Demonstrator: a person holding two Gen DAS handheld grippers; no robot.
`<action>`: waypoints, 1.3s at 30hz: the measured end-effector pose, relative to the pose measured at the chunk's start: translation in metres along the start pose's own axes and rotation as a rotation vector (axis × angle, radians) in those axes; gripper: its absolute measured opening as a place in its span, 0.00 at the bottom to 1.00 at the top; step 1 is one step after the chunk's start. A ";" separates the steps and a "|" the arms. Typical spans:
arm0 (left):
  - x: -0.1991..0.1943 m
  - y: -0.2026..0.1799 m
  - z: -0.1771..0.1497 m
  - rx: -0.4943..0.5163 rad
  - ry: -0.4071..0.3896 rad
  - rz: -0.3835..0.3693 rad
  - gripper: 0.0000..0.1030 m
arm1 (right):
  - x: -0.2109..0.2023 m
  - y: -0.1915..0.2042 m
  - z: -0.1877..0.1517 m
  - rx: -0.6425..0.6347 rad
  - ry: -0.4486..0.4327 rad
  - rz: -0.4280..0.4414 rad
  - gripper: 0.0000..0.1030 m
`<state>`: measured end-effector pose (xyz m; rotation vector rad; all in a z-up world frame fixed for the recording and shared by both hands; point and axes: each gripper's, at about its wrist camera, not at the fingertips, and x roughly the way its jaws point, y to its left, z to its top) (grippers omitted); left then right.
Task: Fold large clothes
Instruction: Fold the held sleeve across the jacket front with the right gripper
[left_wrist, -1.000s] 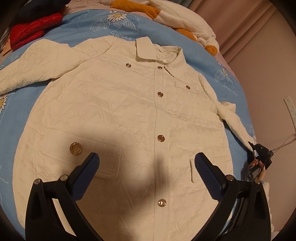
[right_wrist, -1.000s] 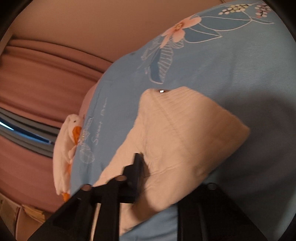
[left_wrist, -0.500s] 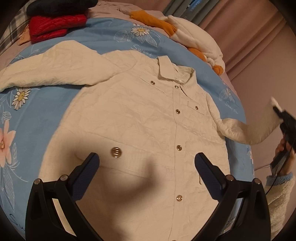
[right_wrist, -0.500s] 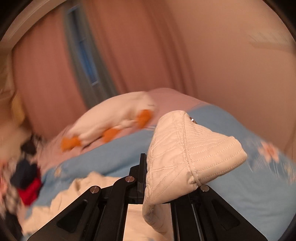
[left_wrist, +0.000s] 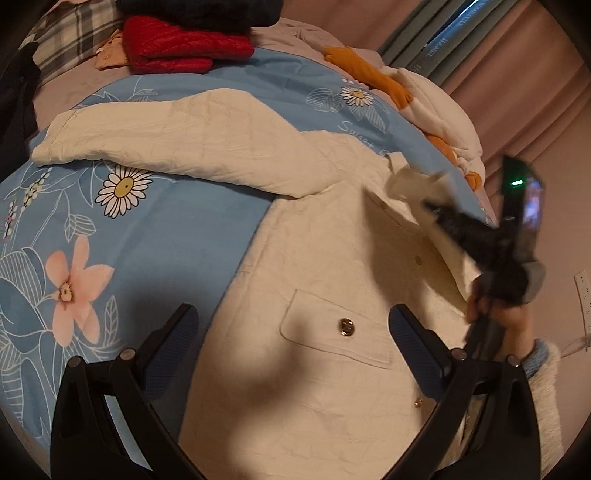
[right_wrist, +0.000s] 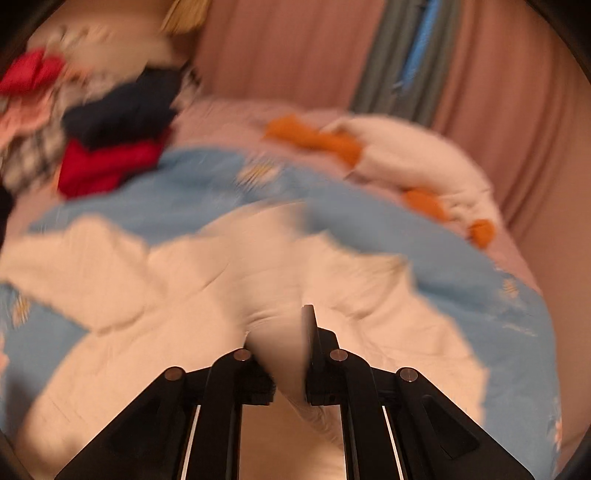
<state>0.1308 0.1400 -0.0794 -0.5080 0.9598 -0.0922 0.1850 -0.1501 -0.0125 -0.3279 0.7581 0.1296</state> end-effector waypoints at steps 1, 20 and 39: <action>0.002 0.001 0.001 0.000 0.002 0.003 1.00 | 0.015 0.009 -0.008 -0.013 0.068 0.033 0.10; 0.110 -0.130 0.083 0.054 0.129 -0.452 0.91 | -0.025 -0.135 -0.098 0.439 0.002 0.325 0.69; 0.110 -0.051 0.087 -0.078 0.071 -0.370 0.91 | 0.014 -0.158 -0.127 0.674 0.091 0.358 0.68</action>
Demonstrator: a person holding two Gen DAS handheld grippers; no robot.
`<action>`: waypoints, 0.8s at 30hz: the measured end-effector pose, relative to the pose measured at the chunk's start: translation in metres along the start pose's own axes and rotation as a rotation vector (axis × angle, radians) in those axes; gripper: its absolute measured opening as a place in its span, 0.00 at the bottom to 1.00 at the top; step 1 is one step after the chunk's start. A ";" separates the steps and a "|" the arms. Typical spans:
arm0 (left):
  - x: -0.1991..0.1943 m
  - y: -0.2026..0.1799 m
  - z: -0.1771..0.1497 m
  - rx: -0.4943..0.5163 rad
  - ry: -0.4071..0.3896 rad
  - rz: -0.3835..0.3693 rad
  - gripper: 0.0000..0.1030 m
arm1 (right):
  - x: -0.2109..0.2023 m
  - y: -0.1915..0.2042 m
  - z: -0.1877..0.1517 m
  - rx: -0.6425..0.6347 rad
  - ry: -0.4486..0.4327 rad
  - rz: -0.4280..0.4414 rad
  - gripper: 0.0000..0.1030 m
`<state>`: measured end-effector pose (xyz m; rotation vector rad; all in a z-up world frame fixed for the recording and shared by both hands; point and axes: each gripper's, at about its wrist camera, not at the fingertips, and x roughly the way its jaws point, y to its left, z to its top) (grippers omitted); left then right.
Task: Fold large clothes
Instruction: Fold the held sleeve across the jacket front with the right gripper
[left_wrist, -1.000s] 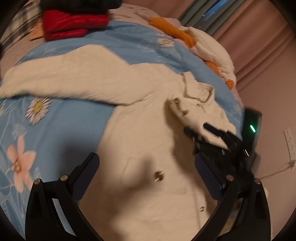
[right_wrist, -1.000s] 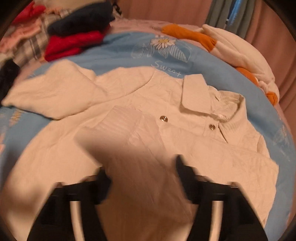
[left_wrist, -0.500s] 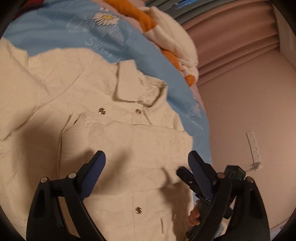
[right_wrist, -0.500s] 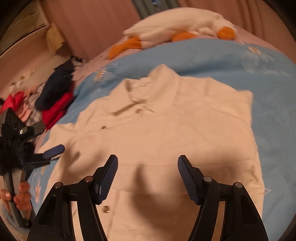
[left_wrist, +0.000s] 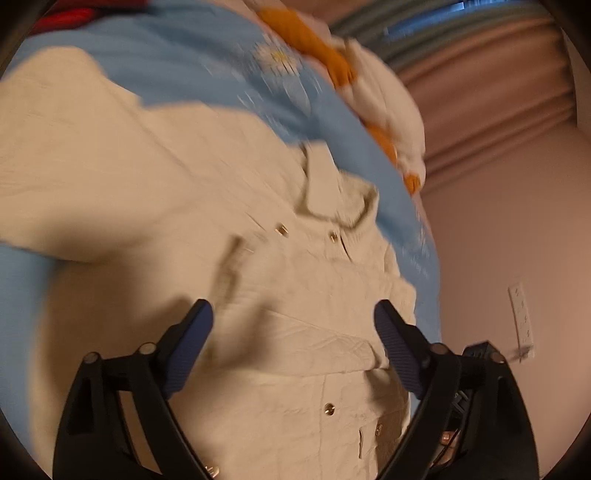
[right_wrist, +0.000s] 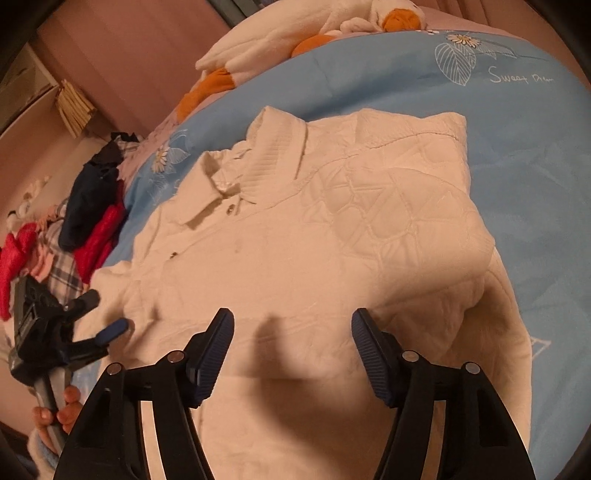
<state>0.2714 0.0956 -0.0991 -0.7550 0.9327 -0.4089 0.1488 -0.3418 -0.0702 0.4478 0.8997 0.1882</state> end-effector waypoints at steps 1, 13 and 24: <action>-0.023 0.013 0.003 -0.026 -0.049 0.020 0.96 | -0.004 0.004 -0.002 -0.005 -0.007 0.014 0.68; -0.186 0.201 0.025 -0.499 -0.414 0.085 0.99 | -0.025 0.045 -0.023 -0.071 -0.022 0.103 0.70; -0.197 0.251 0.061 -0.614 -0.538 0.068 0.98 | -0.005 0.068 -0.025 -0.109 0.014 0.117 0.70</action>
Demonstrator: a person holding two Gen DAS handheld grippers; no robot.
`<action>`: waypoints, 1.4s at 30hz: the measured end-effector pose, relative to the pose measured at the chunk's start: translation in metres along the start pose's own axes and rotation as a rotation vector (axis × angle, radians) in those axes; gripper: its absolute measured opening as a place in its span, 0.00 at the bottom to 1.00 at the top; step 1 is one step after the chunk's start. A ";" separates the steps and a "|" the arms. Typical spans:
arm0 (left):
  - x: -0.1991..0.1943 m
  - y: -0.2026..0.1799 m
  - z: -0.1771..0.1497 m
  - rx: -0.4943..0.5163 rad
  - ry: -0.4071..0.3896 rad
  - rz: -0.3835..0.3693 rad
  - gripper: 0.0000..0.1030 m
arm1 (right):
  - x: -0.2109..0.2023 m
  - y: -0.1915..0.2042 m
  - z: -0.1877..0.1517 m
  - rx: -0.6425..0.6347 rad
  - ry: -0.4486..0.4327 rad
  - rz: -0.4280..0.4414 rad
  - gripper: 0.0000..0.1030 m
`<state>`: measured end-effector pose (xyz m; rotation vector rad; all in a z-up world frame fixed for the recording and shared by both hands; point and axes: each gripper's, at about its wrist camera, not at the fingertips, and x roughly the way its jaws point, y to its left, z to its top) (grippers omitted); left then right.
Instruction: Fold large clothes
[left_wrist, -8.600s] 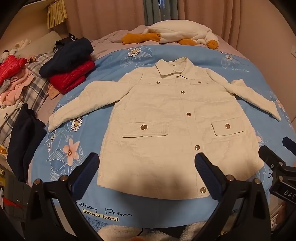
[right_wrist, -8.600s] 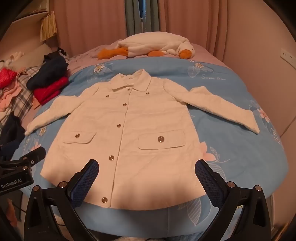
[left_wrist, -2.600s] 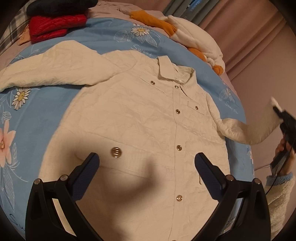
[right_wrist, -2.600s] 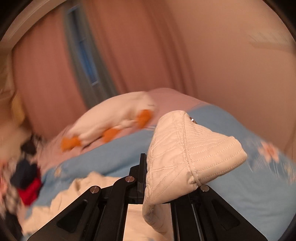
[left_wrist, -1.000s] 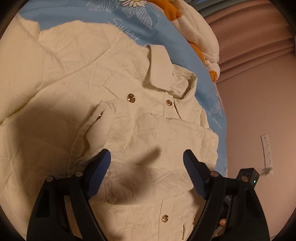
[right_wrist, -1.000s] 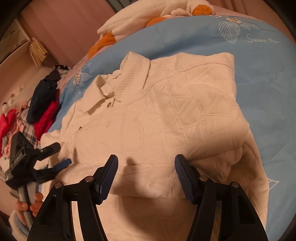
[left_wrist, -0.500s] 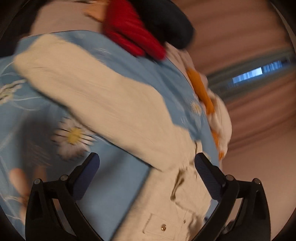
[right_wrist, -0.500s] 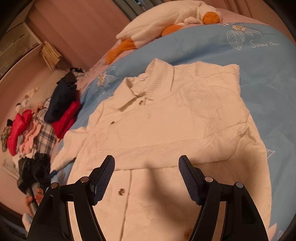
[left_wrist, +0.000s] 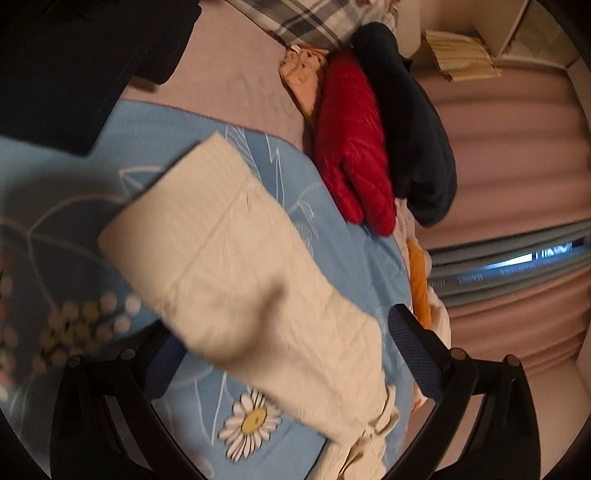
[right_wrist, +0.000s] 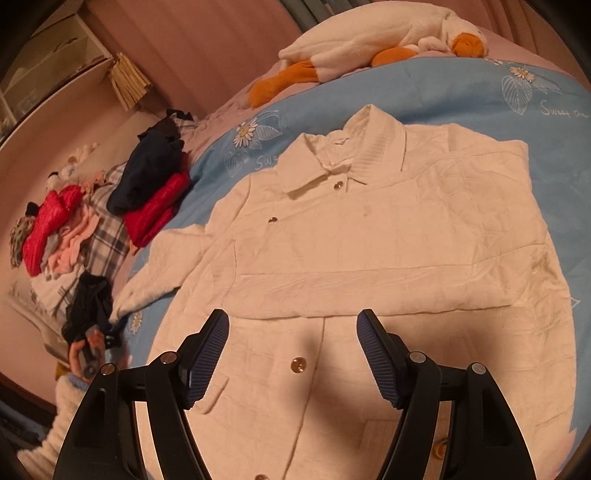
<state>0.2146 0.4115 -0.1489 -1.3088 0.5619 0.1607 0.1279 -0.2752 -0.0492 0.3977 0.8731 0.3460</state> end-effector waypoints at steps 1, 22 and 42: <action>0.003 0.000 0.002 -0.003 -0.008 0.009 0.98 | 0.002 0.000 0.000 0.003 0.006 0.001 0.70; -0.017 -0.184 -0.105 0.700 -0.033 0.165 0.07 | -0.040 -0.028 -0.022 0.082 -0.059 -0.038 0.70; 0.118 -0.230 -0.454 1.300 0.531 0.166 0.22 | -0.079 -0.098 -0.041 0.249 -0.124 -0.070 0.70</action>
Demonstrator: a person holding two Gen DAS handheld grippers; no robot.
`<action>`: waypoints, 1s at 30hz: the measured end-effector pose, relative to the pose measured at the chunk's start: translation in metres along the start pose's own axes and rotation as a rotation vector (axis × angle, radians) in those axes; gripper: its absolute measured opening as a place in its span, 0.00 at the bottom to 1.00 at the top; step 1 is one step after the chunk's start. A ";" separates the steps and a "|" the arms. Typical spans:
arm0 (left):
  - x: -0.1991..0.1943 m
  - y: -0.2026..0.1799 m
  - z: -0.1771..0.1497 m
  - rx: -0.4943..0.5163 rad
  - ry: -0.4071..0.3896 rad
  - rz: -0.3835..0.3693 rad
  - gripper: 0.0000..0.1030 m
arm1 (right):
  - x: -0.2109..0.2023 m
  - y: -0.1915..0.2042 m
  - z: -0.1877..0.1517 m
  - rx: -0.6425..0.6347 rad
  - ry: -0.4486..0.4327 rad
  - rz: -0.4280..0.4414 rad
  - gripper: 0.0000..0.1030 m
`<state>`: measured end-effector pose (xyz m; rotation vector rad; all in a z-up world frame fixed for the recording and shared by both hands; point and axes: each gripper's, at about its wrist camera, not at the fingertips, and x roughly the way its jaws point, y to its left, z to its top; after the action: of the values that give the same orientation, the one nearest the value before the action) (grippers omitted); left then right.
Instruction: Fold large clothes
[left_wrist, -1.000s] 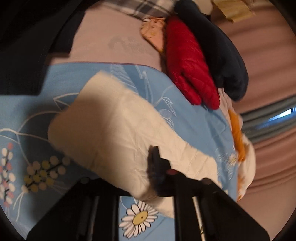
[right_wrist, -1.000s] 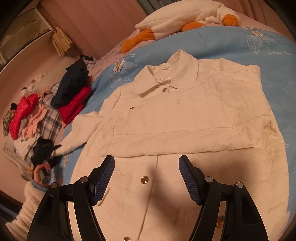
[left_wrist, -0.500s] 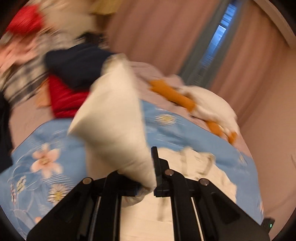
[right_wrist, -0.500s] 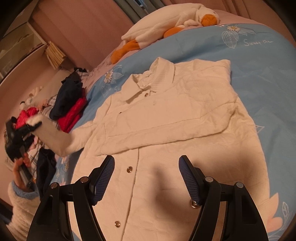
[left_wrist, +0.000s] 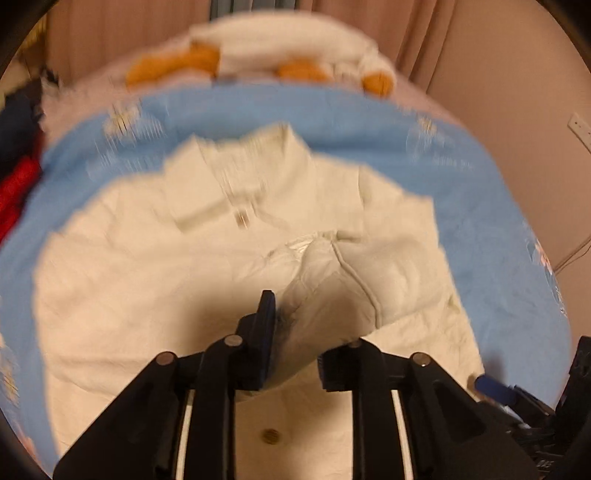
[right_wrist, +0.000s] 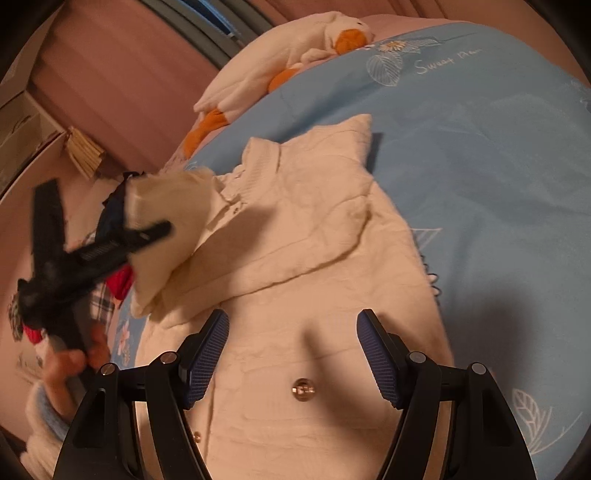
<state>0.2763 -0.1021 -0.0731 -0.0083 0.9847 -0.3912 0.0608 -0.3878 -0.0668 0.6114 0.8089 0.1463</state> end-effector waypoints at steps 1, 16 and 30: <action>0.007 0.000 -0.002 0.002 0.031 -0.013 0.32 | 0.000 -0.002 0.001 0.000 0.004 -0.003 0.70; -0.099 0.160 -0.058 -0.319 -0.107 -0.238 0.88 | 0.057 0.034 0.017 0.059 0.111 0.130 0.70; -0.023 0.241 -0.071 -0.754 -0.046 -0.516 0.91 | 0.096 0.048 0.022 0.035 0.101 0.016 0.40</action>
<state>0.2847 0.1418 -0.1383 -0.9636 1.0305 -0.4647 0.1479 -0.3248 -0.0889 0.6475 0.9063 0.1787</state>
